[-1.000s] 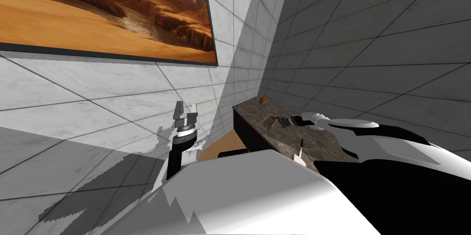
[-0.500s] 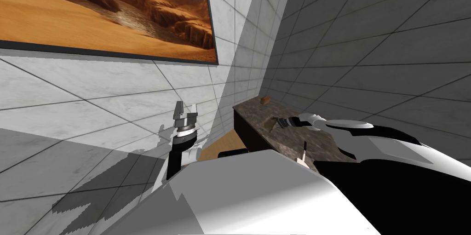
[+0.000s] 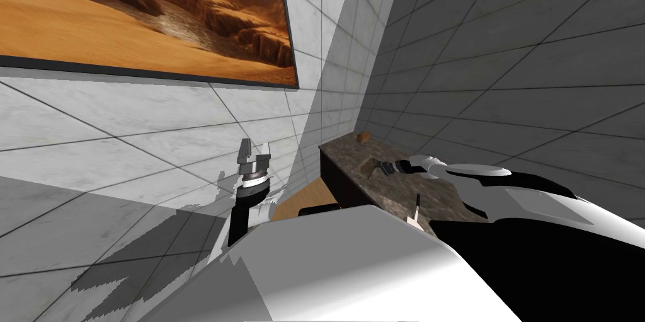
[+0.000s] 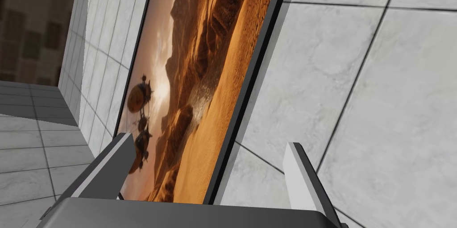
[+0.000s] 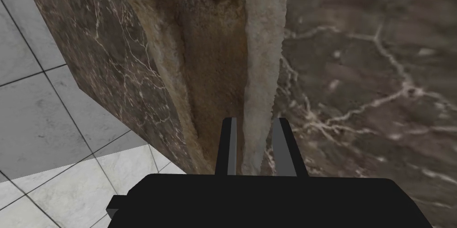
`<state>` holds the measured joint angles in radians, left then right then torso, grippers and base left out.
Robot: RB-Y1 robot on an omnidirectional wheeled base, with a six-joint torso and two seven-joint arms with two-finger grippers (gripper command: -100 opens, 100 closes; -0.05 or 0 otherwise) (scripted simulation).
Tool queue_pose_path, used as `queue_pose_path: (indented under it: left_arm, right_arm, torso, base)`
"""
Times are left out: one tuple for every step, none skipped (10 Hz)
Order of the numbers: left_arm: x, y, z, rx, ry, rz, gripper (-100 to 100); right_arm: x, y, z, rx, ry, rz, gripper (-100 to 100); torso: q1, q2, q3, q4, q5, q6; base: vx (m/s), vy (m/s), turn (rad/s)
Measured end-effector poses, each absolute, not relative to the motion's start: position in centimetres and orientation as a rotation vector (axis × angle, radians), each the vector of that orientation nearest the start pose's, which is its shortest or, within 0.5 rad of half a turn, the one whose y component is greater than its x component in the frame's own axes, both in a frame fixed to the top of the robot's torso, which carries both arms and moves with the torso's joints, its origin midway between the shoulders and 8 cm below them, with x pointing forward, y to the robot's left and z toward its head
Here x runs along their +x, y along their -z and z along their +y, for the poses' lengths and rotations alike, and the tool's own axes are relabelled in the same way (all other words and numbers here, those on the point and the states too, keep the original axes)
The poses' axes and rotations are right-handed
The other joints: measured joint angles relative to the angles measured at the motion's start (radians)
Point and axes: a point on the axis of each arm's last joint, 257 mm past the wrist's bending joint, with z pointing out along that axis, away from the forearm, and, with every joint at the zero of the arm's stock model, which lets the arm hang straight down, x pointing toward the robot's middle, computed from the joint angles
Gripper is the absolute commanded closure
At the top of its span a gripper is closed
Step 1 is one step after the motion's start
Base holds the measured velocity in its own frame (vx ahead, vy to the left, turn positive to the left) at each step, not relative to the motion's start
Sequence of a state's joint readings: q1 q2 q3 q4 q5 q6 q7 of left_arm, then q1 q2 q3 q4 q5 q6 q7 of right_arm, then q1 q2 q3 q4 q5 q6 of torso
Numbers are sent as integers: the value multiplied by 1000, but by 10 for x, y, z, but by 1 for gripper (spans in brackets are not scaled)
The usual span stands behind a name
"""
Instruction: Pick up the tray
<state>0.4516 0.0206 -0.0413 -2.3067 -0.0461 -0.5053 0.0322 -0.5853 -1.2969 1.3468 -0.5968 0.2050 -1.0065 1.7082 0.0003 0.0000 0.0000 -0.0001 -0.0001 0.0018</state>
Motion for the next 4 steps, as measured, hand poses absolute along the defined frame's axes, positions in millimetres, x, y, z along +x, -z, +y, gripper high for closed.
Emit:
queue_pose_path:
  left_arm:
    - [343,-52,251,-569,1379,596,0]
    - [343,-52,251,-569,1379,596,0]
    - [343,-52,251,-569,1379,596,0]
    - [343,-52,251,-569,1379,596,0]
  right_arm:
    - [380,322,-548,-2208,350,1256,100]
    - [379,318,-550,-2211,349,1254,100]
    - [378,314,-555,-2212,350,1254,100]
    - [377,313,-555,-2213,347,1253,0]
  torso:
    - [0,0,0,0,0,0]
    - [0,1,1,0,1,1]
    - [0,1,1,0,1,1]
    - [1,1,1,0,1,0]
  base:
    - [-3,5,-50]
    - [-4,7,-64]
    - [-2,2,-20]
    - [0,0,0]
